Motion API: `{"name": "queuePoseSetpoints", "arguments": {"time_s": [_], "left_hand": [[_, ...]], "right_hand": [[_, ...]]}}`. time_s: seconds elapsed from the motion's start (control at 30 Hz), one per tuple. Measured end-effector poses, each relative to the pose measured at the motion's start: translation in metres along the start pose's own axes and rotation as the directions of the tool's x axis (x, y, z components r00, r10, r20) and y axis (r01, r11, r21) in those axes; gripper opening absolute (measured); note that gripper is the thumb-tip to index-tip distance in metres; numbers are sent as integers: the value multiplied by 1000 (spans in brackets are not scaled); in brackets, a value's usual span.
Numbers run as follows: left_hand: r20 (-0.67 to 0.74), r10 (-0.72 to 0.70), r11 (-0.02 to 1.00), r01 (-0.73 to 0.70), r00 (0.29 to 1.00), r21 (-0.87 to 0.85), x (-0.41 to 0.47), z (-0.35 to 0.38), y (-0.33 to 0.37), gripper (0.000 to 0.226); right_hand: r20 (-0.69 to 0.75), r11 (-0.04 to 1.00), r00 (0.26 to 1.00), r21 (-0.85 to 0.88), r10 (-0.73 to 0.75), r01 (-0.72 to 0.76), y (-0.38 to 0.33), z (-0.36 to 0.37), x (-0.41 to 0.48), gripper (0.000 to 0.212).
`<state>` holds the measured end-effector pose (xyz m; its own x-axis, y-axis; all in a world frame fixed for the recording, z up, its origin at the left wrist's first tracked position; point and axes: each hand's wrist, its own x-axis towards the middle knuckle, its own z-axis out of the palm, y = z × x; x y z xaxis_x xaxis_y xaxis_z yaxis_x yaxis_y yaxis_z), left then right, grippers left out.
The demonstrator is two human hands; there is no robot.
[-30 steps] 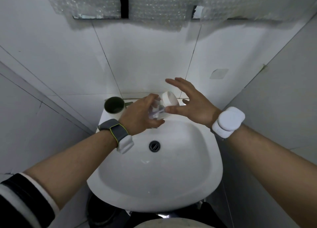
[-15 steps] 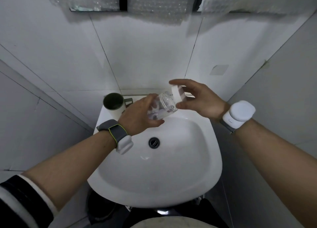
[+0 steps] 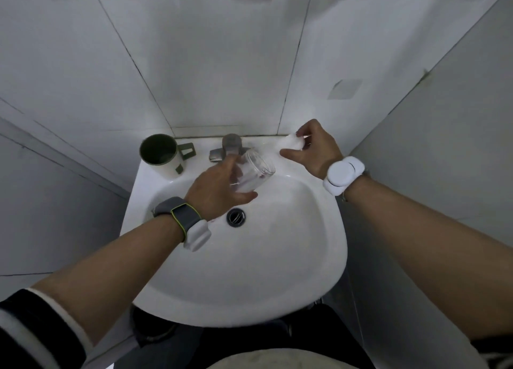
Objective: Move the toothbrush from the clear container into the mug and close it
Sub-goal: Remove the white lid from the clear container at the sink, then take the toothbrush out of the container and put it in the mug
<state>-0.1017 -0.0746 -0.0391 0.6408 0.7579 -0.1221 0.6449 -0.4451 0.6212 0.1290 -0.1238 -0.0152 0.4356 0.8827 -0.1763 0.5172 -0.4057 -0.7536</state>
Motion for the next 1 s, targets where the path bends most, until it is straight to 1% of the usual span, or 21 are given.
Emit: {"name": "queuePoseSetpoints", "arguments": {"time_s": [0.07,0.2,0.43,0.53,0.67,0.73,0.9,1.0], "left_hand": [[14,-24,1000,24,1000,-1,4,8,0,72],[42,-48,999,48,998,-1,15,27,4,73],[6,-88,995,88,996,-36,31,40,8,72],[-4,-99,994,99,995,-48,32,43,8,71],[-10,-111,993,111,994,-36,26,47,4,70],[-12,-108,994,108,994,-24,21,47,0,70],[-13,-126,992,126,992,13,13,41,-5,70],[-23,-126,992,126,992,30,10,37,-8,73]], "right_hand": [[-6,997,999,-64,41,-41,12,9,9,48],[-9,979,1000,-205,18,-19,41,24,29,42],[94,931,995,-365,30,6,78,43,53,32],[117,914,992,-407,44,7,94,51,61,29],[136,888,989,-459,56,12,108,62,66,52],[132,879,990,-476,48,21,112,68,66,58],[140,860,990,-507,29,47,123,73,69,54],[147,846,989,-529,13,67,124,70,67,59]]}}
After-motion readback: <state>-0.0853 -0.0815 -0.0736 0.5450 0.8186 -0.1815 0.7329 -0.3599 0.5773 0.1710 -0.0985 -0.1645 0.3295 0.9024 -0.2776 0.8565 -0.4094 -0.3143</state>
